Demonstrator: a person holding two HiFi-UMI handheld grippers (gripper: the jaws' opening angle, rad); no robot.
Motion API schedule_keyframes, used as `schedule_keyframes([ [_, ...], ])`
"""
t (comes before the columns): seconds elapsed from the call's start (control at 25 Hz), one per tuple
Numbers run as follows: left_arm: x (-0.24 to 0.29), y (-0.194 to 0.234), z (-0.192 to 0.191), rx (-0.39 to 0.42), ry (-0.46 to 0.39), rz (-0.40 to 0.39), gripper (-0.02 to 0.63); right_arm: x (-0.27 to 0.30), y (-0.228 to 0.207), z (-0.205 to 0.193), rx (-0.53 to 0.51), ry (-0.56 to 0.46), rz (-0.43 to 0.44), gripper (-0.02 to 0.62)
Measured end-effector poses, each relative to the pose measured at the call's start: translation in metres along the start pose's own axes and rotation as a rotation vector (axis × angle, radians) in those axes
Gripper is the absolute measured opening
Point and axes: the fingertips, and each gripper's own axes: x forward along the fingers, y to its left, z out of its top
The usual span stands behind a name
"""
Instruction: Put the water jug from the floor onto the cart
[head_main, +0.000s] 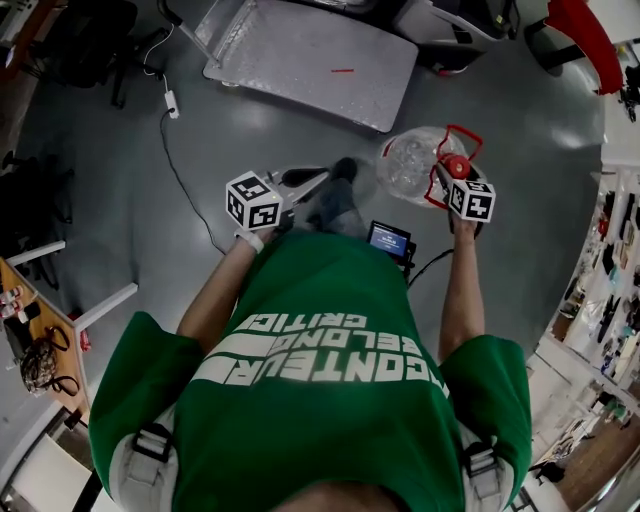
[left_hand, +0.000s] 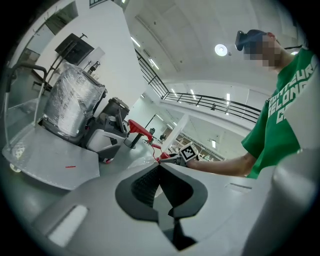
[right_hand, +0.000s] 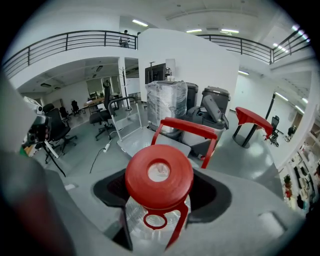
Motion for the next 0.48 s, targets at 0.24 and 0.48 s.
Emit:
schedule_keyframes([
  [0.24,0.020,0.022,0.020,0.003,0.011,0.009,0.009,0.028,-0.005,0.022,-0.011,0.004,0.025,0.302],
  [0.48,0.035,0.042,0.043,-0.006,0.003,0.026,0.009,0.055,-0.012,0.045,-0.021,0.011,0.046,0.304],
])
